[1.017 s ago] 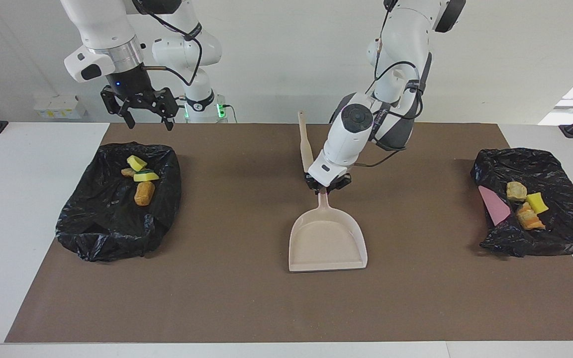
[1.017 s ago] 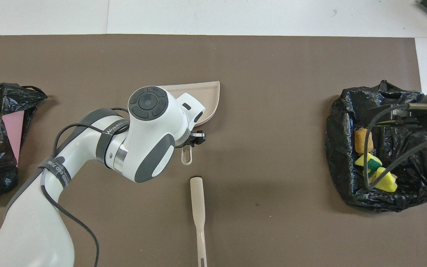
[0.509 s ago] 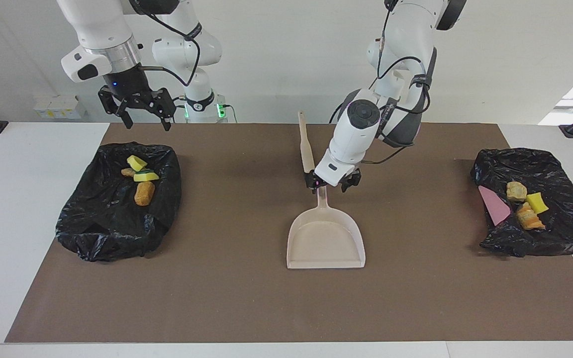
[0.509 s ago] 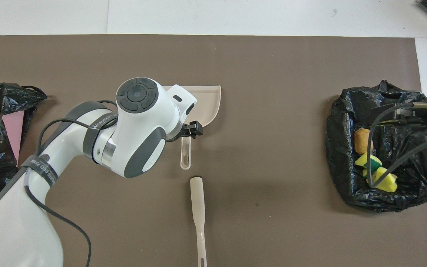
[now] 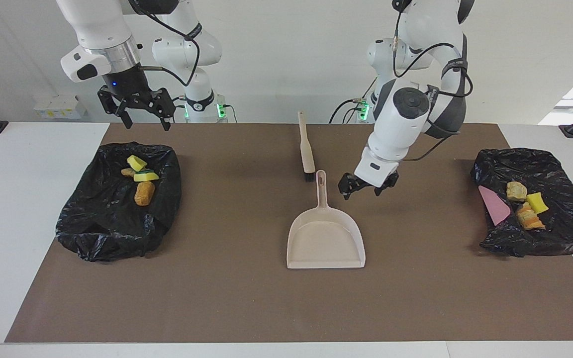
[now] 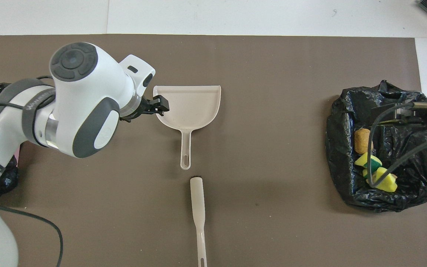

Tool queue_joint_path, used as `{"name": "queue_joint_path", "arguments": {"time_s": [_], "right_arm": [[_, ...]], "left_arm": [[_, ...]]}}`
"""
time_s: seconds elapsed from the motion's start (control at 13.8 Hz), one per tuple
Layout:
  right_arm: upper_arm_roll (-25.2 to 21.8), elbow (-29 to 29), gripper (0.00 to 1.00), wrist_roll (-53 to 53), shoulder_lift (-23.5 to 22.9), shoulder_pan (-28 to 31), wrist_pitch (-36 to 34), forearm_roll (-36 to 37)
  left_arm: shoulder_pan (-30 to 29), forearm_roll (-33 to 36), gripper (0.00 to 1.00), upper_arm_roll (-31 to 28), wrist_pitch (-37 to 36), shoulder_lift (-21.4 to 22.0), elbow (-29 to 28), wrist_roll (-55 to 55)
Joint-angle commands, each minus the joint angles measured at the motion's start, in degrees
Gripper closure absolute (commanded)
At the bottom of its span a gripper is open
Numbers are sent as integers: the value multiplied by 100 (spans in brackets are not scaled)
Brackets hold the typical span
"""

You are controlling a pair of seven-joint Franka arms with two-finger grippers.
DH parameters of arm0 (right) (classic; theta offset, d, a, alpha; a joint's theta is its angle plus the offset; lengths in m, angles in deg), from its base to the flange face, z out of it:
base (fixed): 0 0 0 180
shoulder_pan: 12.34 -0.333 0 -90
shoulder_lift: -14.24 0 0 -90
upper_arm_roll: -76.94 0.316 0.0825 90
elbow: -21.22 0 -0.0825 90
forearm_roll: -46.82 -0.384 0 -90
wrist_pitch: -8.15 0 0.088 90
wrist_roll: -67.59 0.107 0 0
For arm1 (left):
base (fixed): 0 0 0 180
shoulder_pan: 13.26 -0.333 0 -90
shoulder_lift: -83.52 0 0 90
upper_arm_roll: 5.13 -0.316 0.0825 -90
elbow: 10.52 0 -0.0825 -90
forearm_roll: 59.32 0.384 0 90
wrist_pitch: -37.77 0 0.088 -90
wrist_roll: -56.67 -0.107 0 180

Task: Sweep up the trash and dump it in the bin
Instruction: 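Release the dustpan and withdraw the left gripper toward the bag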

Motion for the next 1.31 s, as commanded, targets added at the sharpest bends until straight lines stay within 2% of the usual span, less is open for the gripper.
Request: {"name": "queue_joint_path", "arguments": {"time_s": [0.0, 0.22, 0.36, 0.58, 0.87, 1.24], "right_arm": [[11, -80, 0, -96, 50, 59, 96, -106], [11, -80, 0, -96, 50, 50, 96, -106], [11, -89, 0, -96, 50, 59, 96, -106], [11, -89, 0, -96, 50, 50, 96, -106], [11, -80, 0, -96, 50, 59, 96, -106], [11, -80, 0, -96, 50, 50, 96, -106]], "left_arm": [[-424, 81, 0, 2, -477, 281, 38, -552], [-863, 90, 0, 2, -829, 387, 231, -1176], [-1153, 203, 0, 19, -830, 624, 196, -1510], [-1567, 231, 0, 28, -734, 1133, -215, -1582], [-1752, 231, 0, 19, -970, 1161, -138, -2284], [-1858, 213, 0, 10, -1120, 1301, -146, -2303]]}}
